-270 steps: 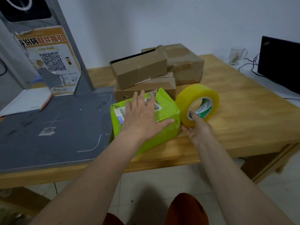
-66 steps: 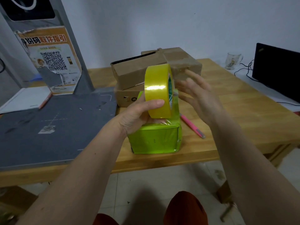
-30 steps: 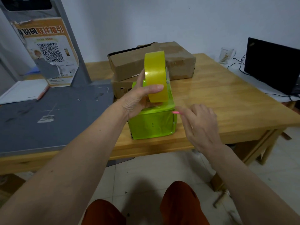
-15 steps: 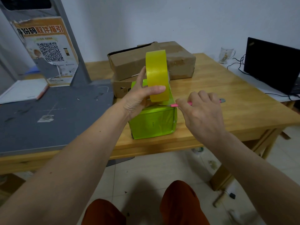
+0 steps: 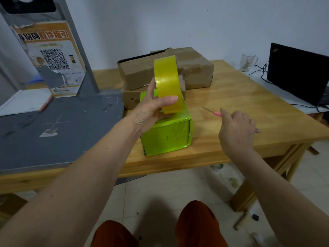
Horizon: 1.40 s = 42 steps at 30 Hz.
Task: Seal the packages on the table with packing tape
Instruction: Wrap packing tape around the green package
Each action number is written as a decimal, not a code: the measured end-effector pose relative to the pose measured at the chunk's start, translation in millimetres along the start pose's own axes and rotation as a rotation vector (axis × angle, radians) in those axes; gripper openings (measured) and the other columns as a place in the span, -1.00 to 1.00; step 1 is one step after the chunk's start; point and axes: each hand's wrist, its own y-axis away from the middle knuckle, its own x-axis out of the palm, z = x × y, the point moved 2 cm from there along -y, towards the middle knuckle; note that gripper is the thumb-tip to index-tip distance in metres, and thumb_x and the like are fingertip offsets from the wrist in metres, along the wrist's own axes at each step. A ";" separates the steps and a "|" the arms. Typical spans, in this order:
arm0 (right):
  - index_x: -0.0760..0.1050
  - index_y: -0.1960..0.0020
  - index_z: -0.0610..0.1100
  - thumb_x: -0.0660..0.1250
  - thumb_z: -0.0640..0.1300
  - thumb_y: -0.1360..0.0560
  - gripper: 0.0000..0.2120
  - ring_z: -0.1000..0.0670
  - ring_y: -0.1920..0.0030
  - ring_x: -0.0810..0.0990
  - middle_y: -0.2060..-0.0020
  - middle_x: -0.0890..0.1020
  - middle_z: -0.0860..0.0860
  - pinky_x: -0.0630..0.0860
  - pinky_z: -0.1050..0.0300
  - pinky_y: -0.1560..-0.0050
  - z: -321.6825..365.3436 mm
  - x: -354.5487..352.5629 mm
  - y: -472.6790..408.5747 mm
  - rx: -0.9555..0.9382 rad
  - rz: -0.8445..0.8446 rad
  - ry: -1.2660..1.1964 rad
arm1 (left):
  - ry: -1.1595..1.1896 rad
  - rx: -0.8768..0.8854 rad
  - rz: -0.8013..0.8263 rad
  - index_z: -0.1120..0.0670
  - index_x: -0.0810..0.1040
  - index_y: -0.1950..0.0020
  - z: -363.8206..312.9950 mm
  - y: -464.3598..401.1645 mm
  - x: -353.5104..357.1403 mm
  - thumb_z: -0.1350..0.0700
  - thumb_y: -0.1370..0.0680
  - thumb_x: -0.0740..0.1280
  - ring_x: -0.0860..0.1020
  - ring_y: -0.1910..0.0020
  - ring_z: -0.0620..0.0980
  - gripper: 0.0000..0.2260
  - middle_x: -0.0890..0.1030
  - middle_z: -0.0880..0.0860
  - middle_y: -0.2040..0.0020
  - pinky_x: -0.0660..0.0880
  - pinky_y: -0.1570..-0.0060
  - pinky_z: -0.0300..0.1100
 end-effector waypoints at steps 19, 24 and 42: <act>0.53 -0.18 -0.40 0.27 -0.41 -0.50 -0.73 -0.22 -0.23 0.50 -0.14 0.56 -0.29 0.40 -0.11 -0.34 85.5 7.1 43.2 -0.454 -0.288 -0.664 | 0.033 -0.019 -0.017 -0.06 0.18 -0.55 0.7 -0.6 -0.2 0.08 -0.07 0.67 0.50 -0.30 0.27 0.13 0.51 0.26 -0.34 0.42 -0.26 0.30; 0.47 -0.34 -0.34 0.33 -0.34 -0.47 -0.57 -0.21 -0.30 0.45 -0.22 0.55 -0.25 0.37 -0.22 -0.36 92.3 9.8 44.2 -0.421 -0.275 -0.457 | 0.051 -0.007 -0.023 -0.04 0.18 -0.55 0.3 -1.4 -0.5 0.12 -0.08 0.65 0.49 -0.31 0.29 0.12 0.49 0.27 -0.35 0.37 -0.28 0.36; 0.54 -0.22 -0.32 0.31 -0.37 -0.32 -0.54 -0.24 -0.16 0.53 -0.07 0.57 -0.22 0.37 -0.11 -0.37 117.3 -12.5 43.7 -0.502 -0.142 -0.481 | 0.085 0.119 -0.179 -0.07 0.25 -0.51 -5.7 -0.1 -8.3 0.05 -0.17 0.57 0.68 0.01 -0.02 -0.05 0.70 -0.09 0.03 0.60 0.00 0.00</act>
